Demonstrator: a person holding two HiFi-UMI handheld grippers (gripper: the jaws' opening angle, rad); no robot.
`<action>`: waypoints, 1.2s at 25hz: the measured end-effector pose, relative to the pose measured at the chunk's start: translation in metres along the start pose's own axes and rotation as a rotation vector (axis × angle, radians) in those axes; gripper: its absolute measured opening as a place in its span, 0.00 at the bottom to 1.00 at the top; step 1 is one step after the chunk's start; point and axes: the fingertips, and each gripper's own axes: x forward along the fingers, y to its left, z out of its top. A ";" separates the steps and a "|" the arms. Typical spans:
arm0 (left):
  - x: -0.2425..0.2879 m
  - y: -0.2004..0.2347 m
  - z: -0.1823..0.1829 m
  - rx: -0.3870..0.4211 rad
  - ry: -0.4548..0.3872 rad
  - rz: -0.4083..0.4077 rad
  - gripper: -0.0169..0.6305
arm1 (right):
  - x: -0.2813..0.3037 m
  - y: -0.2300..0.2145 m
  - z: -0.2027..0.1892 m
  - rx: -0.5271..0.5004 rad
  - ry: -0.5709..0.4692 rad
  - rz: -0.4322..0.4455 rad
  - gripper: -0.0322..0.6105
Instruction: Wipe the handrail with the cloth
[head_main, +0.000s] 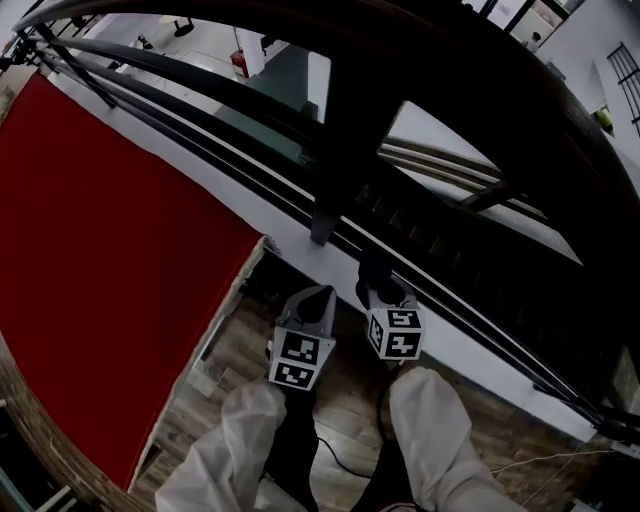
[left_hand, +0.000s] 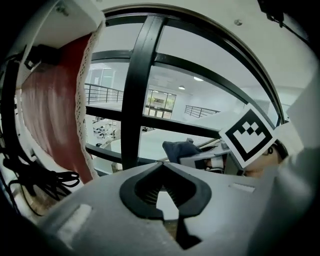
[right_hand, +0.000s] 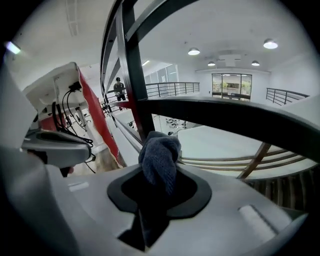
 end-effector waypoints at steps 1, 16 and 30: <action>0.004 0.004 -0.003 -0.004 0.003 -0.001 0.03 | 0.010 0.000 0.000 0.005 0.004 -0.003 0.19; 0.059 0.052 -0.022 -0.033 -0.001 -0.003 0.03 | 0.132 0.001 0.027 0.061 -0.004 -0.038 0.19; 0.044 0.066 -0.038 -0.062 0.016 0.076 0.03 | 0.112 -0.024 0.015 0.001 -0.019 -0.107 0.20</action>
